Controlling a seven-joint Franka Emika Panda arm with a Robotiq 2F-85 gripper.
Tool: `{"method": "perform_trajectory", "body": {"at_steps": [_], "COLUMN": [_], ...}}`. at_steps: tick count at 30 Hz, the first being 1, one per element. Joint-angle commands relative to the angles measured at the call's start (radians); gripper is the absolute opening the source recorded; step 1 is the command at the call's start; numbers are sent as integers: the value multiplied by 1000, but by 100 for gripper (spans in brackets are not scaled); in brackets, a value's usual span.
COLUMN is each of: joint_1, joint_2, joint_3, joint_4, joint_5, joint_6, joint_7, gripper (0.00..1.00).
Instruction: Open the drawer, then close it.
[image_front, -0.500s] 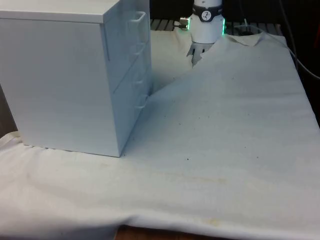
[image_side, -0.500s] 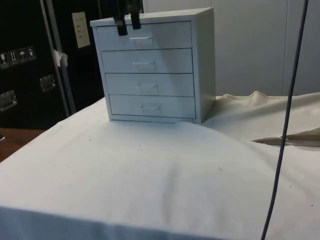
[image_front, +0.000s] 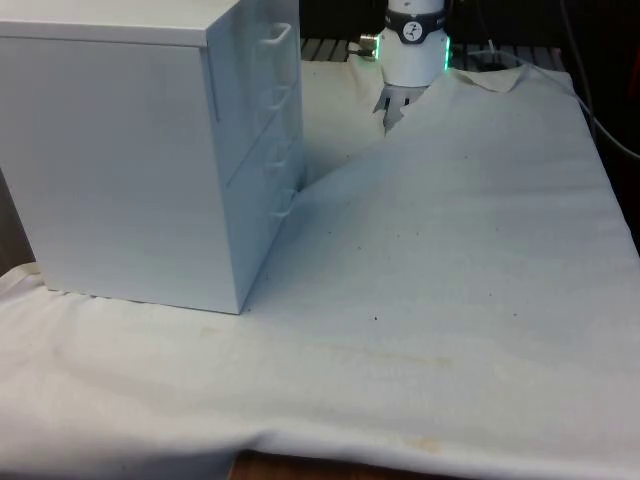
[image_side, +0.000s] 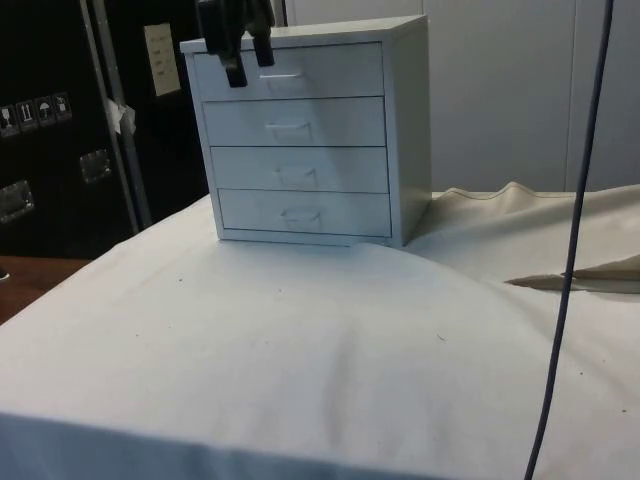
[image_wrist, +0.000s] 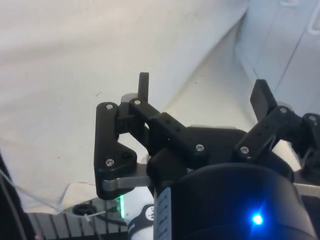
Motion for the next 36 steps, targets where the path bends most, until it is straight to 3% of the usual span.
{"method": "perform_trajectory", "body": {"at_steps": [1,4,5,7,12,14,31,36], "joint_1": [4,4,0,3,0,-1,-6,-6], "joint_2": [-9,-21,-6,-27,-38,-35,-12,-2], "joint_3": [-2,-3,-1,-4,-4,-4,-9,-15], "joint_4": [-10,-23,-9,-30,-48,-43,-50,-59], "joint_5": [-21,-57,-32,-74,-113,-106,-210,-243], "joint_6": [22,34,12,38,49,34,41,76], "joint_7": [13,21,10,23,16,14,7,24], "gripper": [100,100,100,100,100,100,100,100]}}
